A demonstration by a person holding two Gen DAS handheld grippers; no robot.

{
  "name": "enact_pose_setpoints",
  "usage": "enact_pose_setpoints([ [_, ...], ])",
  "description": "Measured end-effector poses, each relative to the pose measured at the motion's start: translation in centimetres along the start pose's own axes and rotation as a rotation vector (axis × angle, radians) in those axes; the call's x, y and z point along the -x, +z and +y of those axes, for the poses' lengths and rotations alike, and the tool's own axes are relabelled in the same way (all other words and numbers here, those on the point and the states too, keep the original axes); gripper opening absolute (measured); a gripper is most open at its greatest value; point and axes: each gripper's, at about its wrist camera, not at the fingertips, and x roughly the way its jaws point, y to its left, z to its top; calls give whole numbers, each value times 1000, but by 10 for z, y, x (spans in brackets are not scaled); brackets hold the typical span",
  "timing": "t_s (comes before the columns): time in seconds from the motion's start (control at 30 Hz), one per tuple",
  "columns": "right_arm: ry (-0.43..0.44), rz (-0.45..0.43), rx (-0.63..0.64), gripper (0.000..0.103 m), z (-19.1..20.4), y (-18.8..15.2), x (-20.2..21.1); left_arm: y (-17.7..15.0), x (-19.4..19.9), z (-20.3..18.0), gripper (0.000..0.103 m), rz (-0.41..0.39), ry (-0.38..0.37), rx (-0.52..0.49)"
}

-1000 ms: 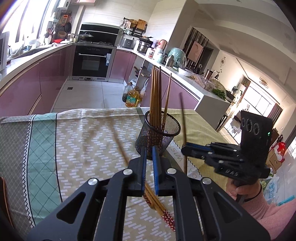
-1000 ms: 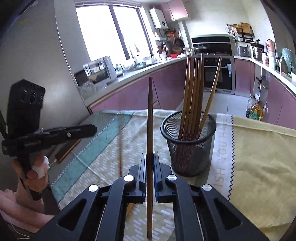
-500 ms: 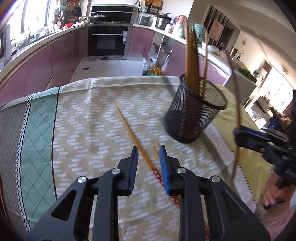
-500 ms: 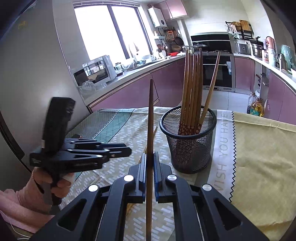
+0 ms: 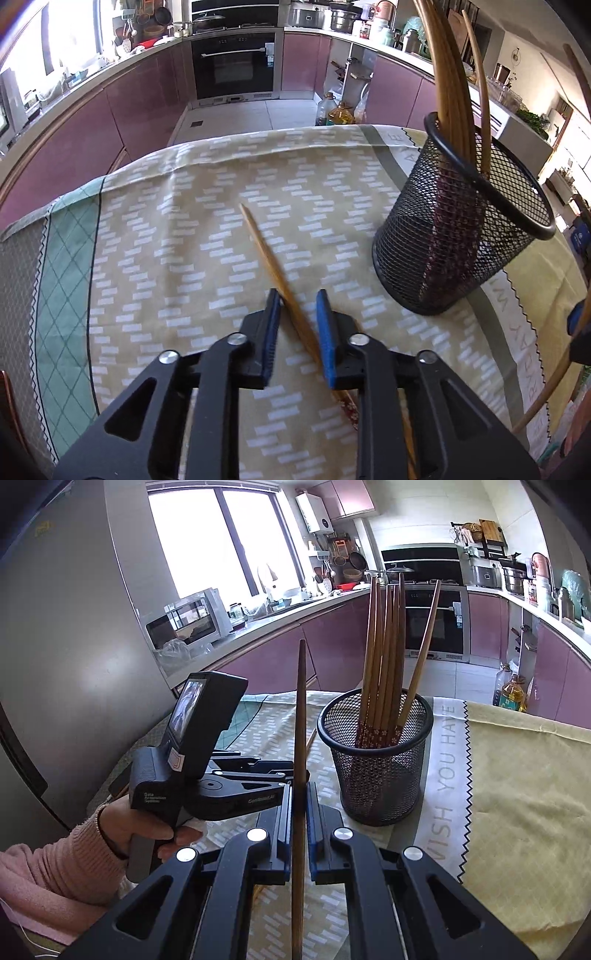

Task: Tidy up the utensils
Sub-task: 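Carry the chopstick over the mesh holder and lower it in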

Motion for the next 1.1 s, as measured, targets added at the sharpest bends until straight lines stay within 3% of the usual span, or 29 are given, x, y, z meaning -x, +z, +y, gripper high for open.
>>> enact_pose_setpoints([
  [0.13, 0, -1, -2, 6, 0, 1, 0, -2, 3, 1, 8, -7, -6, 22],
  [0.3, -5, -16, -3, 6, -1, 3, 6, -7, 23, 5, 8, -43, -25, 41],
  [0.7, -10, -122, -14, 6, -8, 21, 38, 2, 134, 11, 8, -244, -299, 37],
  [1.1, -19, -205, 7, 6, -10, 51, 55, 25, 191, 7, 8, -395, -375, 45],
])
